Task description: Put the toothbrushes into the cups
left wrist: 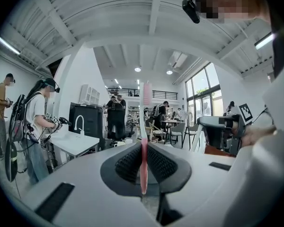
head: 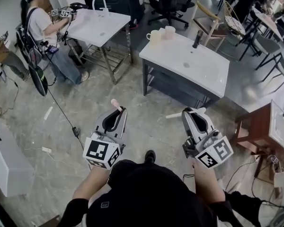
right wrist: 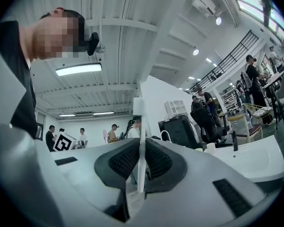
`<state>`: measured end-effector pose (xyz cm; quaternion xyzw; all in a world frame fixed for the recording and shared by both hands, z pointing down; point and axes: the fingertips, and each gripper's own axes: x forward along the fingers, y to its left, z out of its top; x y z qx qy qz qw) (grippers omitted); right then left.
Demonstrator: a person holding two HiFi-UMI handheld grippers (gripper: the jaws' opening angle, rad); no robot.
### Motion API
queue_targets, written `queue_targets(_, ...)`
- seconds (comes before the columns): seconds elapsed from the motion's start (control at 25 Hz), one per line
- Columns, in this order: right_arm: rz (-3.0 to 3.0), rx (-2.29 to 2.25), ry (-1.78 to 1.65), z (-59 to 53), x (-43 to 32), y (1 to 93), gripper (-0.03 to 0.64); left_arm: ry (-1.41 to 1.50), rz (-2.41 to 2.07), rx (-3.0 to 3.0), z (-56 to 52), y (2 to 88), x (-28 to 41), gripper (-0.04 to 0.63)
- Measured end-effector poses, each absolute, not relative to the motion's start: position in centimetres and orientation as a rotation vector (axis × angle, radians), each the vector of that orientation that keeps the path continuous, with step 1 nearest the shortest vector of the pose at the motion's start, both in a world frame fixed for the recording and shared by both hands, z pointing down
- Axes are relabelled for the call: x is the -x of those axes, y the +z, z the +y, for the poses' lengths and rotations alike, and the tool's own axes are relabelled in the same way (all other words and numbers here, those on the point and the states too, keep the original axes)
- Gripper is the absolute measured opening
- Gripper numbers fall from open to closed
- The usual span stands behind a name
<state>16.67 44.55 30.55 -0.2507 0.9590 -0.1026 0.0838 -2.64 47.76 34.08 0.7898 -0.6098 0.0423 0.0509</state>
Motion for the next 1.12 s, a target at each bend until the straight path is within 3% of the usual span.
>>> queue_targets(0.52, 2.872, 0.759, -0.338, 33.7, -16.8, 31.7, 0.054, 0.136, -1.846, -2.418, 36.6, 35.2, 2.0, 0.038)
queue_targets(1.12, 2.903, 0.838, -0.351, 14.7, -6.4, 32.3, 0.054, 0.118, -1.784, -2.431, 17.4, 36.2, 12.2, 0.038)
